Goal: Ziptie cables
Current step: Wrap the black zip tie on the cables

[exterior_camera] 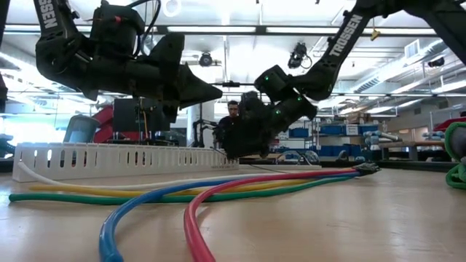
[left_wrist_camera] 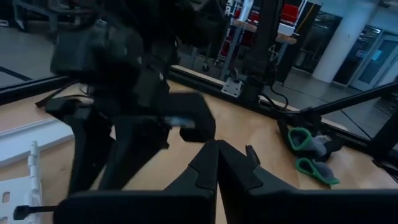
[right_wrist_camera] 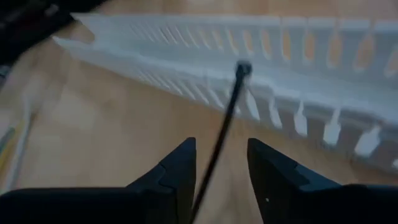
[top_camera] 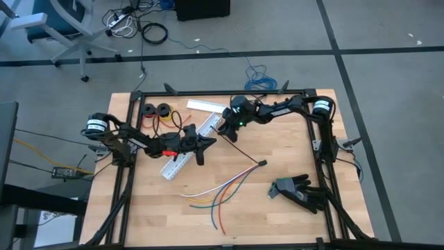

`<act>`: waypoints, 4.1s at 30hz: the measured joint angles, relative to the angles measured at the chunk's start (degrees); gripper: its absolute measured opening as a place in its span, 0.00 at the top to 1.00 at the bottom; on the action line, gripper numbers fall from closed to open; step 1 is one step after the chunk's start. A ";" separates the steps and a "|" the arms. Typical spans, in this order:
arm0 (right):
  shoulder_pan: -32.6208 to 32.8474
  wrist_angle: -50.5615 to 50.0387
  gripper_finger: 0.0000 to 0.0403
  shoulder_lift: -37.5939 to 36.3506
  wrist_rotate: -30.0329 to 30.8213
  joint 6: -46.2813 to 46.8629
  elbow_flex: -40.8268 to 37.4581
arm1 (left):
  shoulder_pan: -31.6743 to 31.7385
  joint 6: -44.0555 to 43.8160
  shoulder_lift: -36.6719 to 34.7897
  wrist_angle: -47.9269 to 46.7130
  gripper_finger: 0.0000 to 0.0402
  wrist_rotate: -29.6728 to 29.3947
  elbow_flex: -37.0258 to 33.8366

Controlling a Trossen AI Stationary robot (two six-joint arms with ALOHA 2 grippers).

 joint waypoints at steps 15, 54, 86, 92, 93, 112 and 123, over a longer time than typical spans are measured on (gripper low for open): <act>0.45 -1.21 0.72 0.03 2.09 -2.33 -0.04 | 0.00 1.46 0.00 0.02 0.96 -3.66 0.00; 10.61 -35.99 1.00 -44.50 27.22 0.42 -5.09 | 0.13 12.46 0.00 0.15 0.94 -8.79 7.59; 20.26 25.89 1.00 -35.42 35.72 0.21 -30.42 | 6.10 10.38 14.16 17.07 0.86 13.24 17.20; 20.31 27.96 1.00 -35.40 37.07 0.21 -30.42 | 6.43 8.46 14.16 17.49 0.86 13.22 17.30; 20.35 28.70 1.00 -35.40 37.09 0.21 -30.42 | 6.54 7.74 14.16 17.62 0.86 13.22 17.27; 20.57 29.50 1.00 -35.40 37.21 1.53 -30.42 | 8.35 4.04 14.16 21.63 0.86 14.48 17.14; 20.57 29.55 1.00 -35.40 37.03 1.57 -30.42 | 9.68 2.70 14.16 20.85 0.99 16.86 17.11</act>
